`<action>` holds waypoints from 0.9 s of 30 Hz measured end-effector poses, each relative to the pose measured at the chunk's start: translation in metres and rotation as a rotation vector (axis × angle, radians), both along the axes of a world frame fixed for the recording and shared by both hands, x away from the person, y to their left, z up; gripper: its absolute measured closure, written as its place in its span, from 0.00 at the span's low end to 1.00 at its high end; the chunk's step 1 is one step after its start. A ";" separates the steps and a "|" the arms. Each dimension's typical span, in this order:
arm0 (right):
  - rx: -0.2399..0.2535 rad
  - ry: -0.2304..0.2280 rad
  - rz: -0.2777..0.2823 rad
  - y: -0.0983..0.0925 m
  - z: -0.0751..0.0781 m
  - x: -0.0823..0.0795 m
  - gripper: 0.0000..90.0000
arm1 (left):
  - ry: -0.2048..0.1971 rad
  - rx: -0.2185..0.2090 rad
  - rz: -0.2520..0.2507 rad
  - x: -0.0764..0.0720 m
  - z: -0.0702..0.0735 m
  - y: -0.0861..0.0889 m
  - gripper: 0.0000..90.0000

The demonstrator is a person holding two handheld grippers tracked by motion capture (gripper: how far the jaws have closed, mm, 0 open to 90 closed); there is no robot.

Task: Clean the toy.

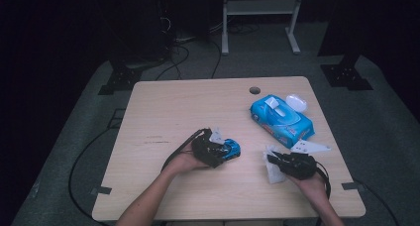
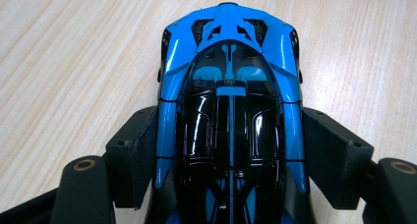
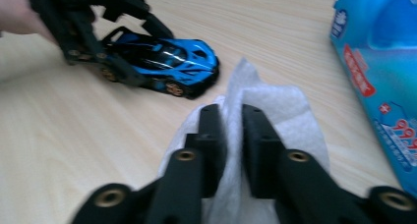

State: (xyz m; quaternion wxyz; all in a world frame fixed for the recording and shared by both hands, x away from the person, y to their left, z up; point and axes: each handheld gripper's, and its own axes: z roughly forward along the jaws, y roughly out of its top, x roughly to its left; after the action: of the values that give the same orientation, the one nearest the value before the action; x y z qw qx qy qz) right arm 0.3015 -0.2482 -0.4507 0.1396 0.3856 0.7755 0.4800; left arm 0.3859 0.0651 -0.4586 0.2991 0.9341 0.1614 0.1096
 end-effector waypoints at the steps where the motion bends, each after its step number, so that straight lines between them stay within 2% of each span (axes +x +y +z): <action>1: -0.006 0.008 -0.009 -0.002 -0.003 0.004 0.73 | 0.005 -0.027 -0.004 0.000 0.002 0.002 0.30; 3: -0.002 0.035 -0.015 -0.006 -0.007 0.009 0.66 | 0.015 -0.084 0.010 0.001 0.007 0.004 0.26; 5: -0.004 0.028 -0.023 -0.009 -0.007 0.009 0.63 | 0.010 -0.105 0.014 0.001 0.012 0.006 0.23; 11: 0.029 0.001 -0.047 -0.015 -0.004 0.006 0.58 | -0.019 -0.124 0.011 -0.005 0.023 0.011 0.20; 22: 0.036 -0.011 -0.050 -0.020 -0.006 0.004 0.55 | -0.023 -0.168 0.027 -0.016 0.021 0.028 0.19; 27: 0.051 -0.014 -0.075 -0.027 -0.006 0.002 0.53 | -0.029 -0.187 0.044 -0.020 0.019 0.040 0.18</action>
State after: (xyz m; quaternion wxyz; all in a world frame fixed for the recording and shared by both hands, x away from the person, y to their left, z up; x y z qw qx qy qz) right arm 0.3032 -0.2751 -0.4565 0.1533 0.4145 0.7470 0.4968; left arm 0.3657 0.1052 -0.4396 0.3847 0.8966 0.1870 0.1143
